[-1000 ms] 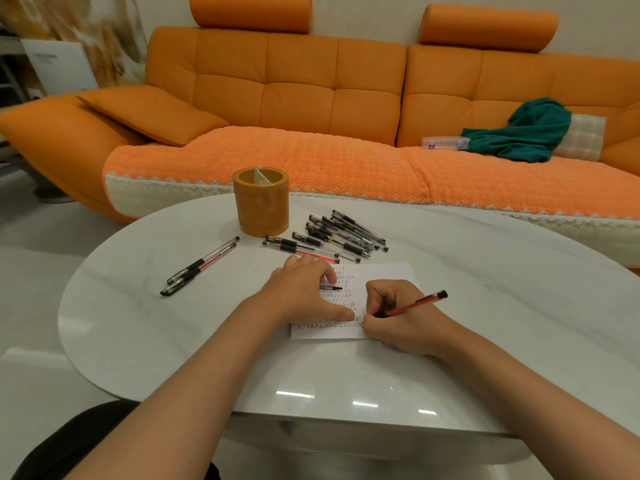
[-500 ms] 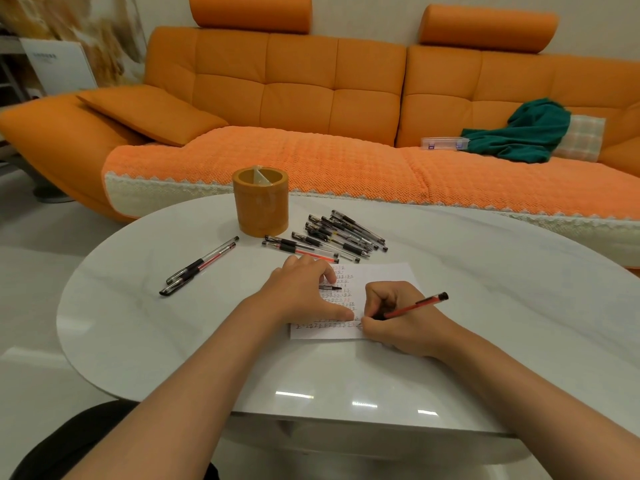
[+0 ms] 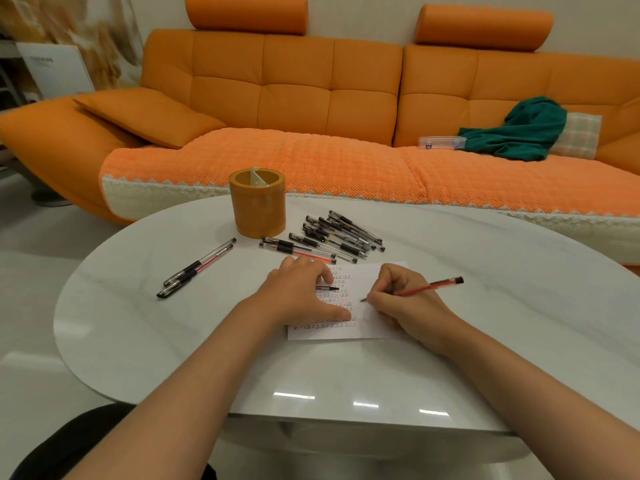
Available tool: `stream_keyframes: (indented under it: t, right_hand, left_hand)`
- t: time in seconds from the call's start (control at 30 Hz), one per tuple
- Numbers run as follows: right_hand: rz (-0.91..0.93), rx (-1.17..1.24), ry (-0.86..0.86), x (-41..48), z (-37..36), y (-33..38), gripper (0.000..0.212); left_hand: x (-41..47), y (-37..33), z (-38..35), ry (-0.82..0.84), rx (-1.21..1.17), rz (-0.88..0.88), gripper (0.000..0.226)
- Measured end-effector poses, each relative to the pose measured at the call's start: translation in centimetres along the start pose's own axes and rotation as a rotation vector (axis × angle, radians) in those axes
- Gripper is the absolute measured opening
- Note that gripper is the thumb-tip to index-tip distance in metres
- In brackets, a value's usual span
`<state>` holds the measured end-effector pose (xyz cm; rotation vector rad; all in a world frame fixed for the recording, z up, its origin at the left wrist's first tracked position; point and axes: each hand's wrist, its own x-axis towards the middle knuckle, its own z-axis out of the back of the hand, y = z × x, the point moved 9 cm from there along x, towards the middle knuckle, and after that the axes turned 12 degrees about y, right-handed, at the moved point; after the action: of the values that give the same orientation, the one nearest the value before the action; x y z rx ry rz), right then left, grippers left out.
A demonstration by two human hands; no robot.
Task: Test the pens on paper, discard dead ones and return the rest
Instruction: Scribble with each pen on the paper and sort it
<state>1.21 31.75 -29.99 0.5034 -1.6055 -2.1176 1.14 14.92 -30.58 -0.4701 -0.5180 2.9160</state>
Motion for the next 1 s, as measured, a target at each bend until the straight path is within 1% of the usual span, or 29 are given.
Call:
stream_keyframes:
  t: [0.13, 0.2, 0.27, 0.37, 0.43, 0.5, 0.57, 0.63, 0.67, 0.7, 0.73, 0.77, 0.83, 0.87, 0.9, 1.0]
  right_hand:
    - [0.016, 0.063, -0.005, 0.0, -0.1, 0.3, 0.017]
    - [0.04, 0.063, -0.014, 0.0, -0.1, 0.8, 0.022]
    - [0.048, 0.099, -0.007, 0.2, -0.1, 0.9, 0.028]
    - [0.062, 0.167, 0.044, 0.6, -0.1, 1.0, 0.034]
    - [0.083, 0.233, 0.075, 0.7, 0.0, 1.6, 0.035]
    - [0.065, 0.377, 0.081, 0.9, 0.2, 1.8, 0.039]
    - [0.036, 0.496, 0.074, 1.1, 0.2, 1.8, 0.046]
    - [0.032, 0.486, 0.058, 1.4, 0.1, 2.0, 0.042]
    - [0.038, 0.423, 0.045, 1.4, 0.2, 2.1, 0.037]
    - [0.04, 0.31, 0.027, 1.5, 0.4, 2.3, 0.031]
    - [0.038, 0.132, 0.002, 1.5, 0.7, 2.4, 0.027]
    - [0.032, -0.1, -0.031, 1.5, 1.0, 2.7, 0.026]
    - [0.017, -0.537, -0.069, 1.6, 1.3, 3.2, 0.028]
    - [0.007, -0.668, -0.078, 1.7, 1.3, 3.3, 0.029]
    - [-0.002, -0.737, -0.089, 1.6, 1.3, 3.5, 0.027]
    - [-0.001, -0.831, -0.093, 1.5, 1.0, 3.8, 0.025]
  left_hand:
    - [-0.4, -0.2, 0.2, -0.027, 0.03, -0.028, 0.07]
    - [-0.5, -0.3, 0.2, -0.029, 0.044, -0.044, 0.067]
    - [-0.7, -0.2, 0.4, -0.035, 0.025, -0.057, 0.059]
    - [-1.0, 0.2, 1.1, -0.069, -0.062, -0.074, 0.043]
    - [-1.3, 0.2, 1.5, -0.106, -0.024, -0.064, 0.039]
    - [-1.4, 0.2, 1.9, -0.137, 0.032, -0.028, 0.035]
    - [-1.4, 0.3, 2.1, -0.157, 0.037, -0.001, 0.028]
    - [-1.4, 0.4, 2.3, -0.176, 0.024, -0.003, 0.022]
    - [-1.4, 0.5, 2.4, -0.184, 0.01, -0.005, 0.019]
    - [-1.5, 0.6, 2.6, -0.194, -0.007, -0.007, 0.018]
    - [-1.6, 0.6, 2.7, -0.203, -0.024, -0.007, 0.018]
    - [-1.7, 0.7, 2.9, -0.214, -0.037, -0.011, 0.019]
    - [-1.8, 0.6, 3.2, -0.24, -0.054, -0.026, 0.021]
    - [-1.9, 0.6, 3.4, -0.252, -0.061, -0.037, 0.022]
    - [-1.9, 0.6, 3.5, -0.259, -0.068, -0.048, 0.022]
    - [-1.9, 0.3, 3.4, -0.253, -0.09, -0.08, 0.022]
